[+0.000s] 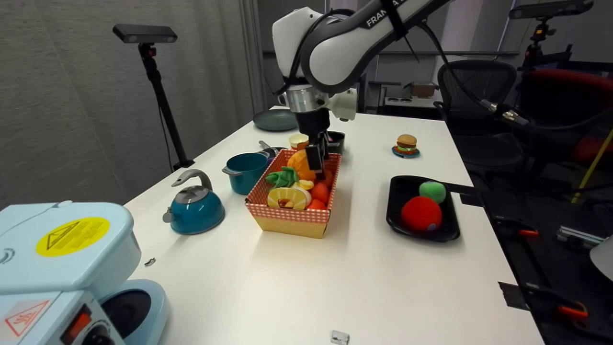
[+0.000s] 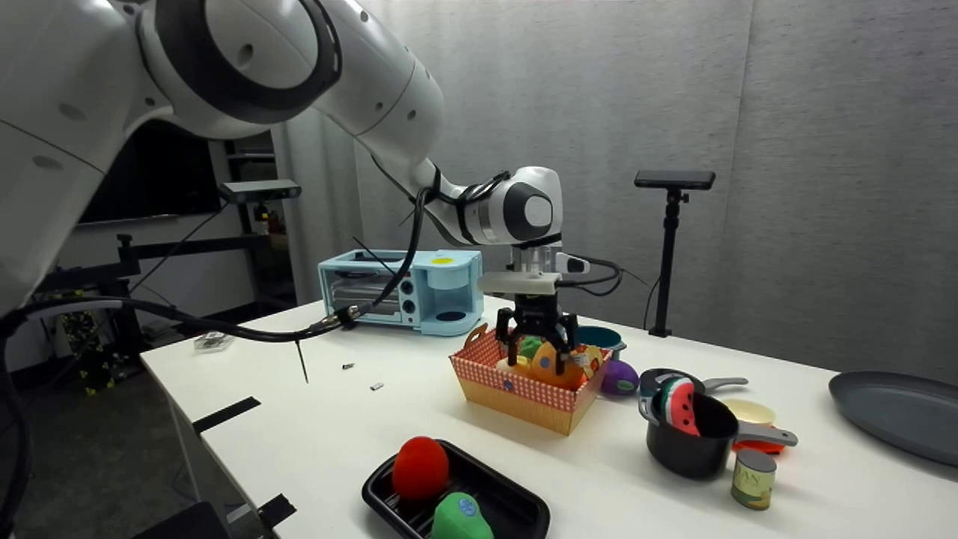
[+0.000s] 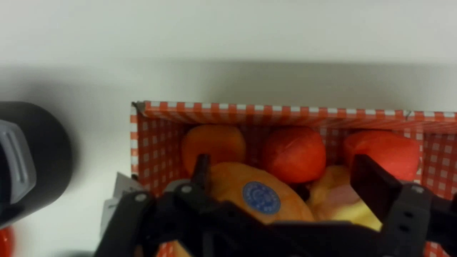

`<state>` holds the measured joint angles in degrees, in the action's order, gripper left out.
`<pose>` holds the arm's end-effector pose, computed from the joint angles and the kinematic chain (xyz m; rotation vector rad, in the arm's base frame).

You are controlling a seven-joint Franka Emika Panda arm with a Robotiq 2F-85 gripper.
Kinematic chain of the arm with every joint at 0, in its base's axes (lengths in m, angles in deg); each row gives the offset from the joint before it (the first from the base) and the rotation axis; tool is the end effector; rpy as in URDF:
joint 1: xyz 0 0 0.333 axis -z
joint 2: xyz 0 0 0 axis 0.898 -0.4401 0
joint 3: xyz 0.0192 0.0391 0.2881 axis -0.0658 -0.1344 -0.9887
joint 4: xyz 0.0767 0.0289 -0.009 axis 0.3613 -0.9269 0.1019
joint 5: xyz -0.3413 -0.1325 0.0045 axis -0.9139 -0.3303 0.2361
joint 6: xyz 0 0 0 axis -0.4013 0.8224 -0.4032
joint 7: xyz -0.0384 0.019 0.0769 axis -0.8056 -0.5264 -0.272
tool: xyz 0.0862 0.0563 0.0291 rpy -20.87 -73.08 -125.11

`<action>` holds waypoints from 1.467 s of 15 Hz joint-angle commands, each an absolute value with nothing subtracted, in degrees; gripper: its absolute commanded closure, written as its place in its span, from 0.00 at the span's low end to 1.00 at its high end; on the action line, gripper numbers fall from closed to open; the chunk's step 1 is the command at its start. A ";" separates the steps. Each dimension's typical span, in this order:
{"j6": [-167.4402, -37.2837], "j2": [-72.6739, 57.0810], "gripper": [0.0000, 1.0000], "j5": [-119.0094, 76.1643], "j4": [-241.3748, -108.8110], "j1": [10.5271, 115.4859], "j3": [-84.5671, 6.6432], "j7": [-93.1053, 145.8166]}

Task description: Put the pineapple plush toy from the box and the watermelon plush toy from the black pot on the table

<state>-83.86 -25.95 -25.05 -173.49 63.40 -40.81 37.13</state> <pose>0.6410 -0.0219 0.2673 3.0145 0.2161 -0.2590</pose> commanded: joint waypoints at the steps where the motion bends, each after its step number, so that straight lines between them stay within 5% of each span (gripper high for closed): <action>1: -82.18 -27.51 0.00 -27.01 -168.15 63.33 -40.05 35.75; 17: -81.82 -34.32 0.00 -27.13 -159.94 61.83 -40.50 36.28; 18: -81.57 -34.91 0.03 -26.85 -159.76 61.94 -40.56 36.28; 19: -81.45 -35.42 0.26 -26.57 -159.64 62.05 -40.57 36.06; 22: -80.93 -36.58 0.40 -26.21 -159.29 62.21 -40.52 35.73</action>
<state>-83.34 -34.16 -25.62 -162.72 61.99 -40.35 37.09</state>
